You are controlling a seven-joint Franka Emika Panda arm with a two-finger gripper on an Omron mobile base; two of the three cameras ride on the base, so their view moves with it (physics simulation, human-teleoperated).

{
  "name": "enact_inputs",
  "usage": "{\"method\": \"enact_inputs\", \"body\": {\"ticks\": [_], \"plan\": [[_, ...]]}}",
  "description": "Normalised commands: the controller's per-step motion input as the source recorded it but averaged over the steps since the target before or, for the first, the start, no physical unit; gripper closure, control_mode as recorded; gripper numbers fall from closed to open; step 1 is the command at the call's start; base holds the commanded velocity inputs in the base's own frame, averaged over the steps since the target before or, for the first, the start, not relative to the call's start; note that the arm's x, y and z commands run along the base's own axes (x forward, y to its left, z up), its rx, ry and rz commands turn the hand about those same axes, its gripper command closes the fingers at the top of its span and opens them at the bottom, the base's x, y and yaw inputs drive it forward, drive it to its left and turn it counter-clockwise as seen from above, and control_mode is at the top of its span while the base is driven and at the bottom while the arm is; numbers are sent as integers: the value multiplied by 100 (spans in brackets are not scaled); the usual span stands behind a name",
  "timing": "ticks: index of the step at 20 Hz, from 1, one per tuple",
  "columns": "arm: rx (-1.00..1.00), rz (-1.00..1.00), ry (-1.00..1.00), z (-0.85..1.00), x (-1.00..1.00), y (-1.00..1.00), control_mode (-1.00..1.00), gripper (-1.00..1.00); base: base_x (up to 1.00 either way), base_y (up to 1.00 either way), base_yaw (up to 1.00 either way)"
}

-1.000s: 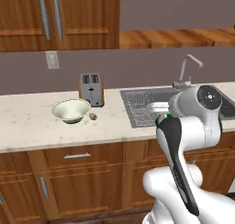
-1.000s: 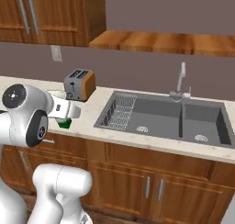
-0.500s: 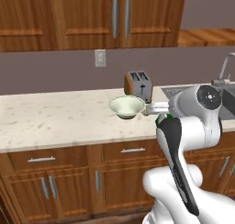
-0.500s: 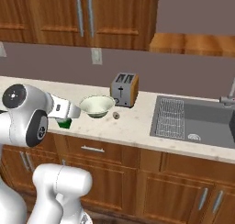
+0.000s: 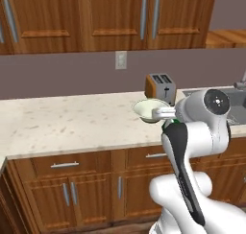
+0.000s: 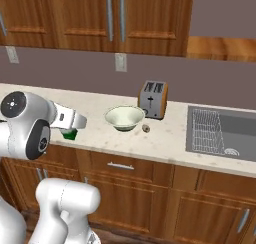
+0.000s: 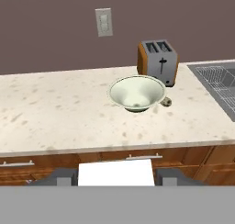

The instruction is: Gather the eggs and milk located in the vicinity of the sink area and place them right next to the bowl.

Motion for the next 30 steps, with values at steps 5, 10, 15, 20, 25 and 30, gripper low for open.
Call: {"method": "enact_inputs", "body": {"ticks": [5, 10, 15, 20, 25, 30], "plan": [[0, 0, 0, 0, 0, 0, 100, 100, 24, -34, 0], [0, 0, 0, 0, 0, 0, 100, 100, 37, -5, 0], [0, 0, 0, 0, 0, 0, 100, 100, 54, 0, 0], [0, 0, 0, 0, 0, 0, 100, 100, 51, 0, 0], [0, 0, 0, 0, 0, 0, 100, 100, 49, 3, 0], [0, 0, 0, 0, 0, 0, 100, 100, 48, 5, 0]]}}
